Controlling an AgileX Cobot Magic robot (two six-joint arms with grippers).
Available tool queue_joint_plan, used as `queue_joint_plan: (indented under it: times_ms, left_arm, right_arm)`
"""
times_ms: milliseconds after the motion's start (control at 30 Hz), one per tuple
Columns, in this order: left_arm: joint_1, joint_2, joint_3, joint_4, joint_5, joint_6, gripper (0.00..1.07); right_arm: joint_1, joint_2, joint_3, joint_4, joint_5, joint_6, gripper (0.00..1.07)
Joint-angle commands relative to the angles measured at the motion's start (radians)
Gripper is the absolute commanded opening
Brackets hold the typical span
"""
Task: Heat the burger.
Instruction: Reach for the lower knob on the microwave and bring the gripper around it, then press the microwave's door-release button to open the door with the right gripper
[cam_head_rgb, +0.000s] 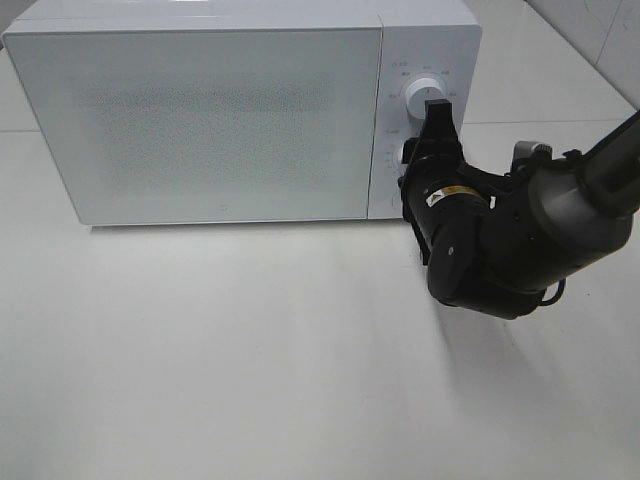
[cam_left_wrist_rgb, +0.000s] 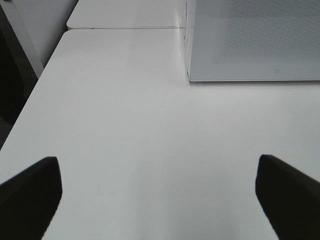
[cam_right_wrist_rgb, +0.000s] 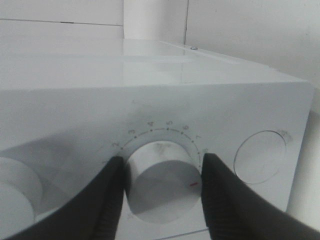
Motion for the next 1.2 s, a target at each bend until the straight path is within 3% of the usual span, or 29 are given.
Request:
queue_joint_plan:
  times_ms: [33,267,367,433,533,600,633,700,767,967,1200]
  left_arm:
    - [0.000,-0.024,0.002,0.003,-0.009,0.000,0.98]
    - [0.000,-0.024,0.002,0.003,-0.009,0.000,0.98]
    - [0.000,-0.024,0.002,0.003,-0.009,0.000,0.98]
    - [0.000,-0.024,0.002,0.003,-0.009,0.000,0.98]
    - [0.000,-0.024,0.002,0.003,-0.009,0.000,0.98]
    - [0.000,-0.024,0.002,0.003,-0.009,0.000,0.98]
    - [0.000,-0.024,0.002,0.003,-0.009,0.000,0.98]
    - [0.000,-0.024,0.002,0.003,-0.009,0.000,0.98]
    - [0.000,-0.024,0.002,0.003,-0.009,0.000,0.98]
    - [0.000,-0.024,0.002,0.003,-0.009,0.000,0.98]
    - [0.000,-0.024,0.002,0.003,-0.009,0.000,0.98]
  right_arm:
    - [0.005,-0.013,-0.031,-0.193,0.063,0.099,0.00]
    - [0.003,-0.013,-0.031,-0.195,0.060,0.077,0.03]
    - [0.003,-0.013,-0.031,-0.192,0.060,0.076,0.09]
    - [0.003,-0.013,-0.031,-0.192,0.060,0.076,0.19]
    - [0.003,-0.013,-0.031,-0.192,0.060,0.076,0.24]
    - [0.003,-0.013,-0.031,-0.192,0.060,0.076,0.41]
    - [0.003,-0.013,-0.031,-0.192,0.060,0.076,0.41]
    - [0.003,-0.013,-0.031,-0.181,0.060,0.076,0.53]
    - [0.003,-0.013,-0.031,-0.170,0.060,0.069,0.58]
    - [0.005,-0.014,-0.030,-0.173,0.062,0.031,0.68]
    - [0.007,-0.056,0.033,-0.173,0.076,0.002,0.69]
